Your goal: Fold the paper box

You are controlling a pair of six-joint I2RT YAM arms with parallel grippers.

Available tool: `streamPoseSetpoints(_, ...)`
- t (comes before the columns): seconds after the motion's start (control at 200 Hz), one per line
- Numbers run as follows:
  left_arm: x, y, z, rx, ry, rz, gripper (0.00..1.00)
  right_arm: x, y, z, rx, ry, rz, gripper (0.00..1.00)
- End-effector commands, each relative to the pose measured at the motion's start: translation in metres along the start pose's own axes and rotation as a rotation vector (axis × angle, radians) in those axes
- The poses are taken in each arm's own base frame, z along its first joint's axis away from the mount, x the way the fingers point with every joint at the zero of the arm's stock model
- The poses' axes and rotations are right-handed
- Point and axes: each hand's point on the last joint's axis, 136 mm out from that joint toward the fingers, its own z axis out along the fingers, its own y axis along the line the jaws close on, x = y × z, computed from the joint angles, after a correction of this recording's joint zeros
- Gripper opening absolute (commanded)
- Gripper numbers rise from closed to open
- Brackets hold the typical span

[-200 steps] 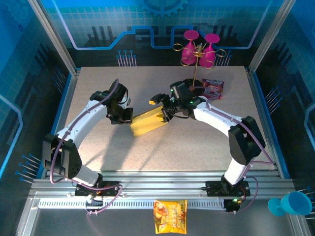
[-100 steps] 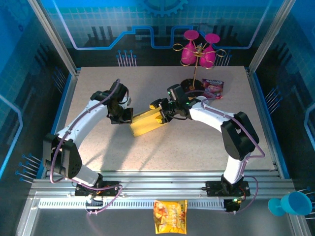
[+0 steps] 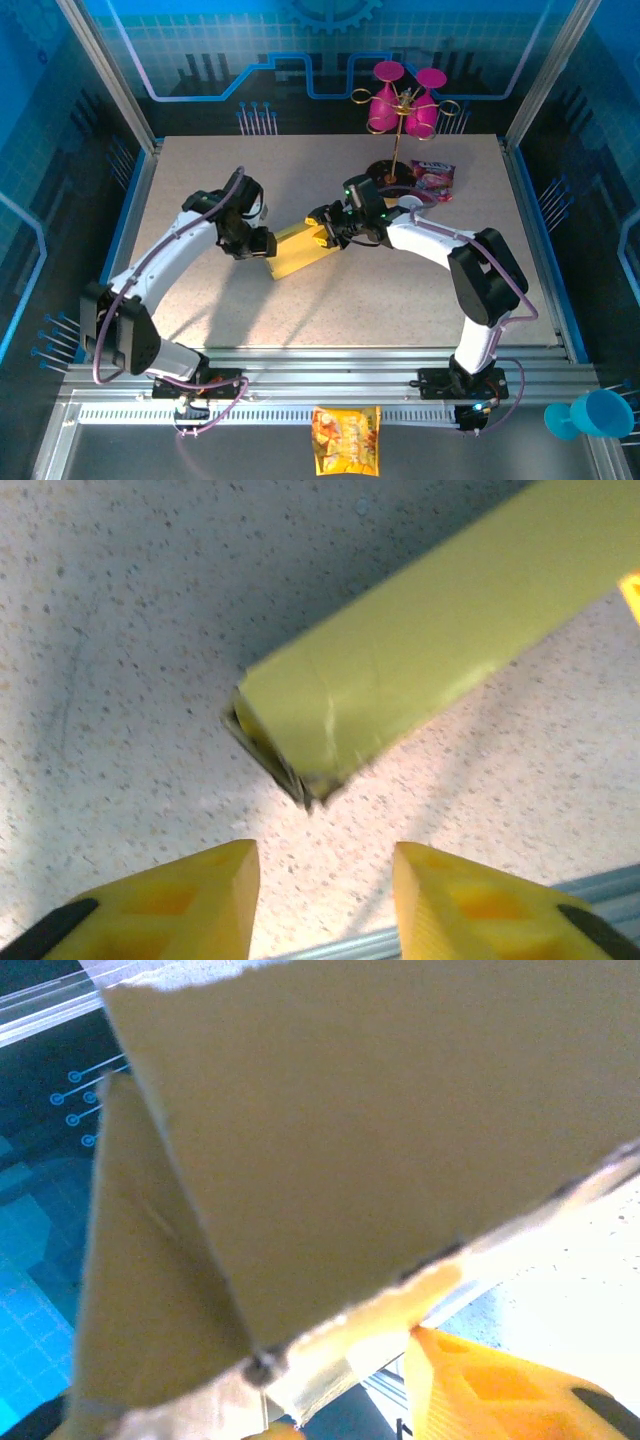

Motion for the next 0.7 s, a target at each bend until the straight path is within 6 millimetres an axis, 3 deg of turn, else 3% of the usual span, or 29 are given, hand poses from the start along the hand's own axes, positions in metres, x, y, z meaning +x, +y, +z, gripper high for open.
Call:
streamPoseSetpoints(0.0, 0.013, -0.013, -0.025, 0.081, -0.027, -0.054, 0.46, -0.004, -0.03, -0.001, 0.074, -0.006, 0.046, 0.41)
streamPoseSetpoints(0.155, 0.006, -0.015, -0.04, 0.162, -0.096, -0.201, 0.57, -0.002, -0.034, -0.005, 0.071, -0.005, 0.044, 0.39)
streamPoseSetpoints(0.25, -0.005, -0.017, -0.038, 0.246, -0.12, -0.321, 0.61, 0.0, -0.036, -0.008, 0.07, -0.007, 0.042, 0.38)
streamPoseSetpoints(0.695, -0.016, -0.008, -0.002, 0.42, -0.121, -0.588, 0.47, 0.0, -0.046, -0.01, 0.069, -0.006, 0.047, 0.37)
